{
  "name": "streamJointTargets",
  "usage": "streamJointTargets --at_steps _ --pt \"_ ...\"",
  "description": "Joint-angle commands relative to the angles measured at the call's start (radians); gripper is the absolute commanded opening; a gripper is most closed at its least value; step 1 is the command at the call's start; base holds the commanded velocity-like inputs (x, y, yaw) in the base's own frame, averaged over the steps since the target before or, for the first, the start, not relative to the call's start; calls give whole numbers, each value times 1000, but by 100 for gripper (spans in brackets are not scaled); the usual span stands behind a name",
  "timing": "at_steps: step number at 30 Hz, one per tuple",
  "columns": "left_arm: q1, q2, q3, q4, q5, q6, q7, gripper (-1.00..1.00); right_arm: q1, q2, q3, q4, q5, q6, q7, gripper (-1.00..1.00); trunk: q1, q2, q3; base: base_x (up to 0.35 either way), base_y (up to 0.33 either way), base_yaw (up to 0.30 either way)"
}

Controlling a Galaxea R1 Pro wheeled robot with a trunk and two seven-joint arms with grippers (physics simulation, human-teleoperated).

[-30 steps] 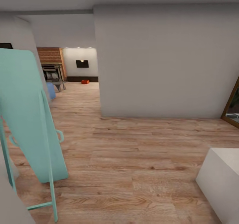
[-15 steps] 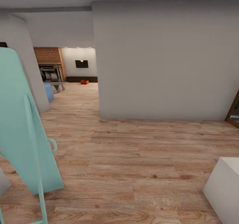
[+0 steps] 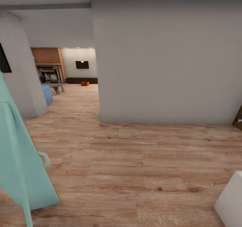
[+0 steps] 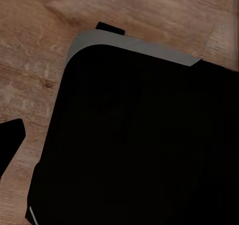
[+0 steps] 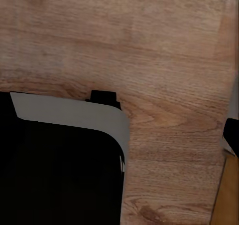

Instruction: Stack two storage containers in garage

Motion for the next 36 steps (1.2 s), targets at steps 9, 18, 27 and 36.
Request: streamJointTargets --at_steps 9,18,27,36 --pt "0 0 7 0 1 -5 1 100 -1 1 5 3 -13 0 0 100 1 0 -1 323 0 0" --pt "0 0 7 0 1 -6 1 100 -1 7 3 2 -17 3 -8 100 1 0 -1 323 0 0" --pt "0 0 7 0 1 -7 1 100 -1 5 3 1 -15 1 -8 100 1 0 -1 323 0 0" --pt "0 0 7 -1 1 -7 1 100 -1 5 5 1 -7 -1 -7 100 1 0 -1 323 0 0"
